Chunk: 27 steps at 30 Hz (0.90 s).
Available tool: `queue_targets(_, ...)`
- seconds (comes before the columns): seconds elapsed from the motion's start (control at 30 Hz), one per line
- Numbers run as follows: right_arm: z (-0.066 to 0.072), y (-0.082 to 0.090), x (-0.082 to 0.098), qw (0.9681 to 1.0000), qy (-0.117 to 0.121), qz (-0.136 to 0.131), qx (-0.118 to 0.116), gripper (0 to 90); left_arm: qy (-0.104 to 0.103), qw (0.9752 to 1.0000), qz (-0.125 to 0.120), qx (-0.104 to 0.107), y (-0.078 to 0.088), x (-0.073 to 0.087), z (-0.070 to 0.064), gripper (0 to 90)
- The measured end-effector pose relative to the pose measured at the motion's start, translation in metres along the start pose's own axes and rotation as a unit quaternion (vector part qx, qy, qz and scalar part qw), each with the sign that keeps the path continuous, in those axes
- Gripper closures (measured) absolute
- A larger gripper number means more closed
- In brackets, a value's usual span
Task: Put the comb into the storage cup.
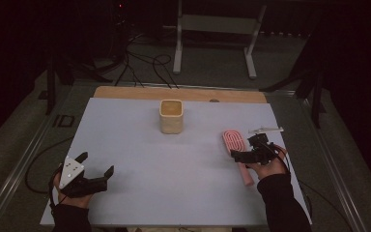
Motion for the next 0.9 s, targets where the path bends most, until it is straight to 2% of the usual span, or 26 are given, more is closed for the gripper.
queue_targets(0.37, -0.002, -0.019, -0.002, 0.9986, 0.004, 0.052, 0.0, 7.6, 0.001, 1.0, -0.001, 0.0, 0.0, 0.0, 0.001, 0.0)
queue_targets(0.9, -0.008, -0.033, -0.002, 0.9951, 0.003, 0.098, -0.008, 7.6, 0.001, 1.0, 0.002, 0.001, -0.001, 0.0, -0.001, 0.0)
Point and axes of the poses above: each handheld gripper's, and its own axes: y roughly backward along the jaws, x roughly out of its underside, z roughly to its left, the point moved 2 cm from there along -y, roughly forward along the jaws, and after that the axes turned 3 degrees about z, right-handed, at the moved point
